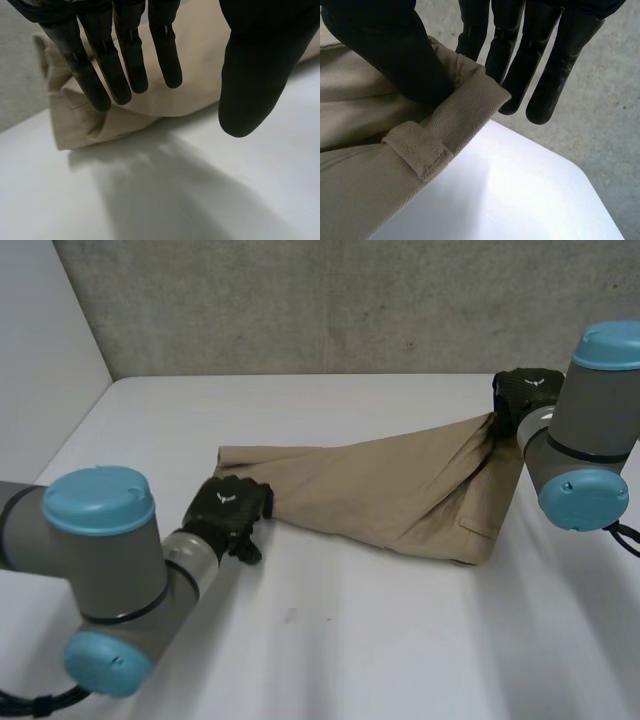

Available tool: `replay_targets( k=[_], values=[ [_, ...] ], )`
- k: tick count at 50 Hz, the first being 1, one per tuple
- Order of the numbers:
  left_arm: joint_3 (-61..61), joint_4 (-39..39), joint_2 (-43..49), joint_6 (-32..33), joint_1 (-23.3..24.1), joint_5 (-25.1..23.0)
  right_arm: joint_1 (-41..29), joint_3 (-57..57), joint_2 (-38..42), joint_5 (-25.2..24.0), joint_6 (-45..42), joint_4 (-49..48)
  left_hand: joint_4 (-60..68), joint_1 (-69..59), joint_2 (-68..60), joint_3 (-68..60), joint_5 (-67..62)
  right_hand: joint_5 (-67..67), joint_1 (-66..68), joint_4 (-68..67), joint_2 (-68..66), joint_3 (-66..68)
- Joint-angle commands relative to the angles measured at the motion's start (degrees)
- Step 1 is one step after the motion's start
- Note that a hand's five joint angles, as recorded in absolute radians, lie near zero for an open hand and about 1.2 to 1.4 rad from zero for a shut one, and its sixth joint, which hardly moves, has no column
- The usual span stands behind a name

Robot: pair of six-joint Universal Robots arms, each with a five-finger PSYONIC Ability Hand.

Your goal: Fold the shorts.

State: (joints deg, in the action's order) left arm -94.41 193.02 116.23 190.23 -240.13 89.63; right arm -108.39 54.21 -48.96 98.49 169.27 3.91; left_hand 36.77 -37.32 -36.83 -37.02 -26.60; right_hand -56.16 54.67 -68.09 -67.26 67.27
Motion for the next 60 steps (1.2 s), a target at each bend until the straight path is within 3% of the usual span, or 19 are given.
replay_targets(
  k=[1,14,39,50,51,55,60],
  values=[
    [8.97,2.71,8.38,0.05,-0.17,3.44,1.07,1.95,0.53,-0.76,0.18,0.14,3.21,-2.67,-3.16,-2.97,-3.39,-13.84,25.33,-11.91,-12.74,12.73],
    [17.15,2.27,14.71,-0.12,0.01,2.92,0.9,3.8,0.44,-0.76,0.09,-0.48,0.69,-0.14,-0.63,-0.45,-0.87,-13.84,25.33,-11.91,-12.74,12.73],
    [32.27,1.22,26.32,-0.39,2.99,-3.59,1.07,6.34,-0.09,-2.6,0.09,-0.48,3.38,-2.83,-3.32,-3.13,-3.55,-13.84,25.33,-11.91,-12.74,12.73],
    [36.32,-0.54,30.19,-0.21,3.17,-3.76,1.95,7.93,-0.61,-3.66,0.27,-1.01,34.33,-33.78,-34.27,-34.09,-34.51,-13.84,25.33,-11.91,-12.74,12.73],
    [36.93,-0.45,30.89,0.14,3.09,-3.59,2.12,8.02,-1.05,-3.74,0.27,-1.01,43.14,-42.59,-43.08,-42.9,-43.31,-13.84,25.33,-11.91,-12.74,12.73],
    [37.19,-0.54,30.54,0.14,2.47,-3.24,2.39,8.37,-2.98,-4.01,0.44,-0.92,43.23,-42.68,-43.17,-42.98,-43.4,-13.84,25.33,-11.91,-12.74,12.73],
    [33.69,-1.24,20.81,0.14,1.42,-2.01,2.39,10.47,-7.72,-5.15,0.62,-0.92,43.23,-42.68,-43.17,-42.98,-43.4,-13.84,25.33,-11.91,-12.74,12.73]
  ],
)
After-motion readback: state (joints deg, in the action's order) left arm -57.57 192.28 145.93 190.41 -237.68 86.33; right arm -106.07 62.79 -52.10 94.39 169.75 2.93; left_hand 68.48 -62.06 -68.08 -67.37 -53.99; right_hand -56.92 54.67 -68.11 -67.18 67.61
